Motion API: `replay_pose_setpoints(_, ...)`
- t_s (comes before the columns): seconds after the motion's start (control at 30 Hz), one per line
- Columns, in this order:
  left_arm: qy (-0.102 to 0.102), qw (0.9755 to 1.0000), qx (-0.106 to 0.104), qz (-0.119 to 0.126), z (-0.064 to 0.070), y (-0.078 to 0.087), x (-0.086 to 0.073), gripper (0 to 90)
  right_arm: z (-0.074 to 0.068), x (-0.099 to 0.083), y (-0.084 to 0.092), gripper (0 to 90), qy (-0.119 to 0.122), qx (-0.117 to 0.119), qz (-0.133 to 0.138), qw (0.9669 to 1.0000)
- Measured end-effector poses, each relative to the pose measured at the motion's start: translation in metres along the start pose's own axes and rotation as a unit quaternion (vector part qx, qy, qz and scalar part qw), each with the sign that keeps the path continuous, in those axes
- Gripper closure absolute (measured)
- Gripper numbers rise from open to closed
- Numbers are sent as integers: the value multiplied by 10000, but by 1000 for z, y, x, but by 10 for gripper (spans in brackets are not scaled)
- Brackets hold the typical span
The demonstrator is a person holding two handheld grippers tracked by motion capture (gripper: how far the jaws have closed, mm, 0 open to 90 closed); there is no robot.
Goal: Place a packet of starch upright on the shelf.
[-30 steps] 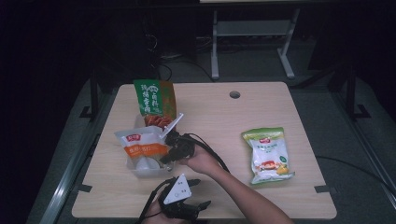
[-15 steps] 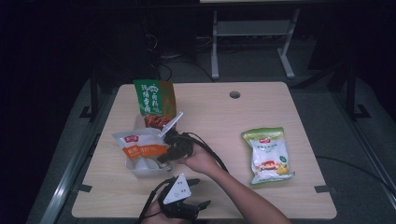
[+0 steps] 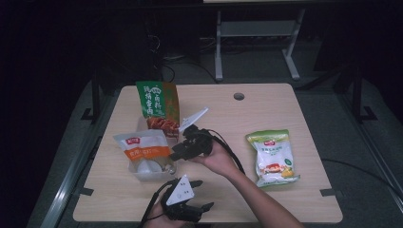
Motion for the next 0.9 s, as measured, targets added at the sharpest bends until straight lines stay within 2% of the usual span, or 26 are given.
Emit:
replay_pose_setpoints(0.07, -4, 10000, 3, -3, 0, 0, 0, 270, 1, -2, 4, 576, -20, -37, 10, 10000)
replay_pose_setpoints(0.1, -7, 10000, 13, 6, -1, 0, 0, 269, 5, -10, 17, 546, -105, -114, 74, 9999)
replay_pose_setpoints(0.13, -7, 10000, 13, 6, -1, 0, 0, 269, 5, -10, 17, 546, -105, -114, 74, 9999)
replay_pose_setpoints(0.33, 20, 10000, 12, -65, -2, -2, 1, 263, 12, -33, 46, 487, -325, -276, 173, 9989)
replay_pose_setpoints(0.4, -24, 9999, 31, -100, -2, -2, 1, 263, 15, -39, 53, 471, -371, -323, 208, 9986)
replay_pose_setpoints(0.6, 12, 10000, 43, -49, -2, -4, 4, 259, 20, -56, 70, 440, -476, -503, 238, 9973)
replay_pose_setpoints(0.63, 36, 10000, 42, -38, -3, -5, 6, 258, 22, -64, 79, 425, -539, -575, 276, 9965)
replay_pose_setpoints(0.83, 71, 10000, 49, -29, -6, -7, 10, 251, 28, -82, 97, 399, -616, -719, 273, 9951)
replay_pose_setpoints(0.9, 37, 10000, 63, -54, -7, -8, 13, 249, 31, -93, 108, 380, -687, -841, 265, 9937)
Point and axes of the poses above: each handheld gripper's, and its own axes: y roughly backward along the jaws, x roughly out of its top, z roughly to its right, the point moved 6 cm from there along -y, roughly forward along the jaws, and after that the axes turned 6 degrees about -z, right-handed, at the moved point
